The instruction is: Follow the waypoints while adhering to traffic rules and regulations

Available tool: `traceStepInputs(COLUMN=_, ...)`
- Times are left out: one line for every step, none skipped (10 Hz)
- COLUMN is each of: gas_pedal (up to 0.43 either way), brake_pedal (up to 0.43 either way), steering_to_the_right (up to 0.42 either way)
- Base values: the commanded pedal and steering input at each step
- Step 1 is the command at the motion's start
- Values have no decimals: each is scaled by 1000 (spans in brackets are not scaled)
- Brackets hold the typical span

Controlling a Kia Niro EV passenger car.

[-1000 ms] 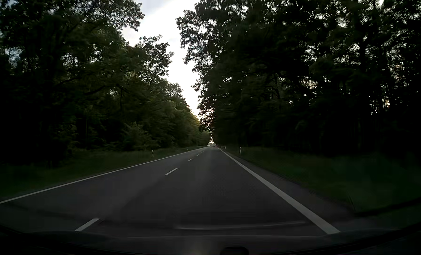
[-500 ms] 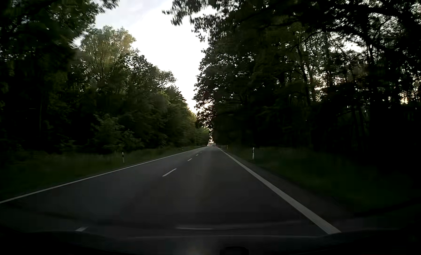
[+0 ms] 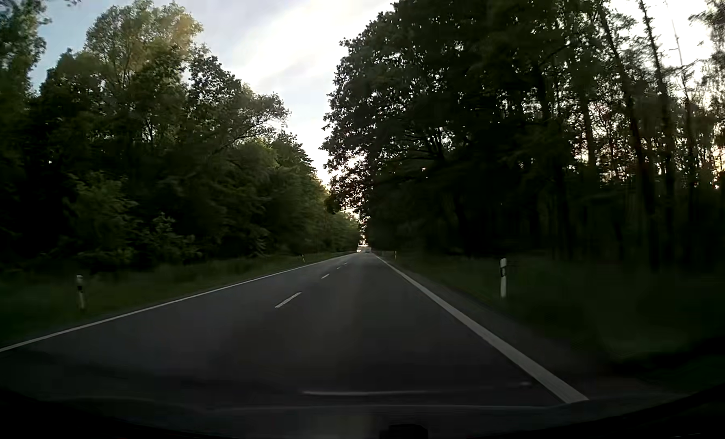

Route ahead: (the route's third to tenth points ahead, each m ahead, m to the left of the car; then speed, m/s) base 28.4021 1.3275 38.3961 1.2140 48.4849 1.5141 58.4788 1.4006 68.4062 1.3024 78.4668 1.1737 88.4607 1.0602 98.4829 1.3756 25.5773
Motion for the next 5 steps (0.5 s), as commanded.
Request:
traceStepInputs(gas_pedal=59, brake_pedal=0, steering_to_the_right=-1)
traceStepInputs(gas_pedal=59, brake_pedal=0, steering_to_the_right=-1)
traceStepInputs(gas_pedal=59, brake_pedal=0, steering_to_the_right=-1)
traceStepInputs(gas_pedal=59, brake_pedal=0, steering_to_the_right=-1)
traceStepInputs(gas_pedal=59, brake_pedal=0, steering_to_the_right=-1)
